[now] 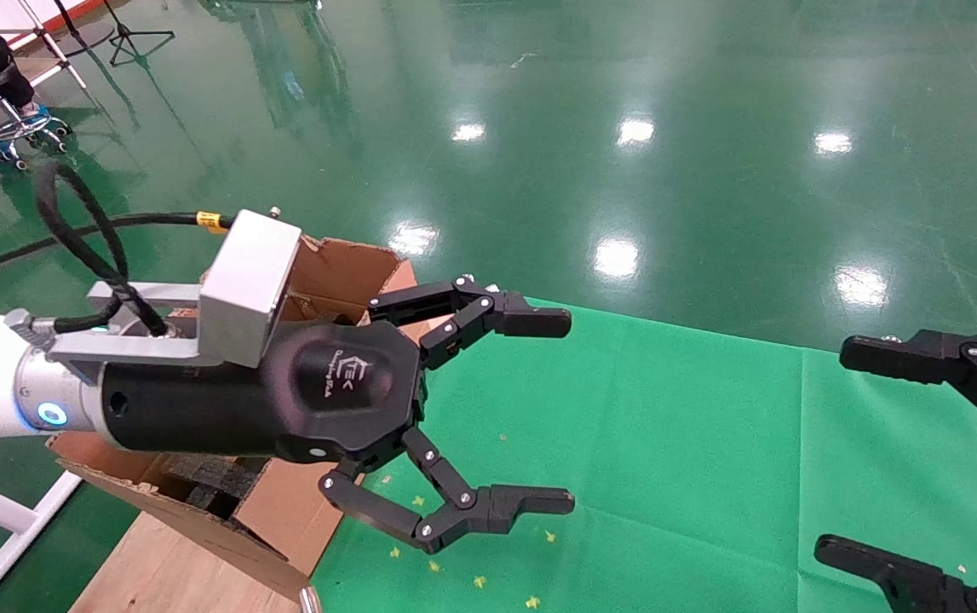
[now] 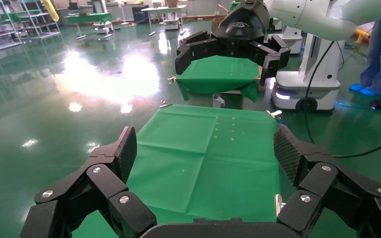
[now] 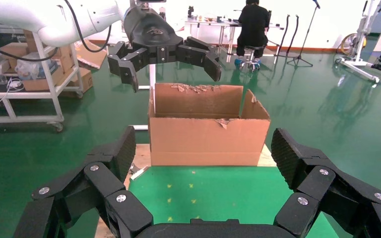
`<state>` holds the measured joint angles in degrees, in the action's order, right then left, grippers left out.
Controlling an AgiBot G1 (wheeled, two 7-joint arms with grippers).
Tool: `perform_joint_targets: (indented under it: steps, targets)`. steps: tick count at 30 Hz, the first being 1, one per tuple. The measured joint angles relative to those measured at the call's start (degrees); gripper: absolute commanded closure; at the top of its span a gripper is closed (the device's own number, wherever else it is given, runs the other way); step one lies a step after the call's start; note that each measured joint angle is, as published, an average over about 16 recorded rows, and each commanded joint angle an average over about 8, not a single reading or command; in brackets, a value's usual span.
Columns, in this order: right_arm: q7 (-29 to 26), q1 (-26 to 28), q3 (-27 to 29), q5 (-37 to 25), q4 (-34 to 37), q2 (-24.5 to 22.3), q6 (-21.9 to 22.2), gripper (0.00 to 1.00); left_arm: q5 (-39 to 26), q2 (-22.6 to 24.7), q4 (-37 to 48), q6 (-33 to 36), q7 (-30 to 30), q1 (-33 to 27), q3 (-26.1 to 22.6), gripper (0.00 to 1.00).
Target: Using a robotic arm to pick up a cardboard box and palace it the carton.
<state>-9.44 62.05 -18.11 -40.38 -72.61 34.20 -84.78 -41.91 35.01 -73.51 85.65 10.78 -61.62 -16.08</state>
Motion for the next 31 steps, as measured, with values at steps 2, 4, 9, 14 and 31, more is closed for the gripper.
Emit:
perform_joint_targets:
  steps: [2,4,9,14,31]
  targets:
    - [0.0,0.0,0.0,0.0,0.0,0.0,0.0,0.0,0.0,0.0,0.0,0.0,0.0,0.0,0.0,0.0]
    - [0.0,0.0,0.0,0.0,0.0,0.0,0.0,0.0,0.0,0.0,0.0,0.0,0.0,0.0,0.0,0.0]
    - [0.0,0.0,0.0,0.0,0.0,0.0,0.0,0.0,0.0,0.0,0.0,0.0,0.0,0.0,0.0,0.0]
    - [0.0,0.0,0.0,0.0,0.0,0.0,0.0,0.0,0.0,0.0,0.0,0.0,0.0,0.0,0.0,0.0]
    - [0.0,0.0,0.0,0.0,0.0,0.0,0.0,0.0,0.02,0.0,0.0,0.0,0.0,0.0,0.0,0.0]
